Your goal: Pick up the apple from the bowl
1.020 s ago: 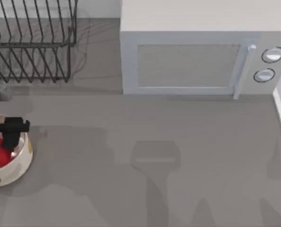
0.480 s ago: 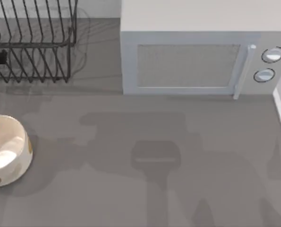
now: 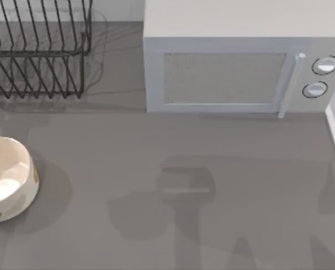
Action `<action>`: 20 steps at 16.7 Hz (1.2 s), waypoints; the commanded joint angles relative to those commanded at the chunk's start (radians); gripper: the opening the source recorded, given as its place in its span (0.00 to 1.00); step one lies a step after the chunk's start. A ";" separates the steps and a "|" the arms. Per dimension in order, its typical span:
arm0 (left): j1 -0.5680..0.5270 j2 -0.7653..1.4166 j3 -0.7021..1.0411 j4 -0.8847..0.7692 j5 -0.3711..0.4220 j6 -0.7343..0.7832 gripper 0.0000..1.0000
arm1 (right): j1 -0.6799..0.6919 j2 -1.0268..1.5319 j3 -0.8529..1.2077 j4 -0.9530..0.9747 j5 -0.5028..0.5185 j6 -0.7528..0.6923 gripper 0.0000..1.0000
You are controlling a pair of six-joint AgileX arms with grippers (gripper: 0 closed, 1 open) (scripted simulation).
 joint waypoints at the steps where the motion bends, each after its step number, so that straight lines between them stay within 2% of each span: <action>1: 0.000 0.000 0.001 -0.001 0.000 0.000 0.00 | 0.000 0.000 0.000 0.000 0.000 0.000 1.00; 5: 0.003 0.003 -0.003 0.002 -0.001 -0.001 0.00 | 0.000 0.000 0.000 0.000 0.000 0.000 1.00; 7: -0.033 0.010 -0.025 0.024 -0.001 -0.036 0.00 | 0.000 0.000 0.000 0.000 0.000 0.000 1.00; 10: -0.159 0.026 -0.104 0.099 -0.003 -0.162 0.00 | 0.000 0.000 0.000 0.000 0.000 0.000 1.00; 16: -0.503 0.059 -0.309 0.292 -0.007 -0.505 0.00 | 0.000 0.000 0.000 0.000 0.000 0.000 1.00; 20: -0.571 0.064 -0.367 0.347 -0.008 -0.573 0.00 | 0.000 0.000 0.000 0.000 0.000 0.000 1.00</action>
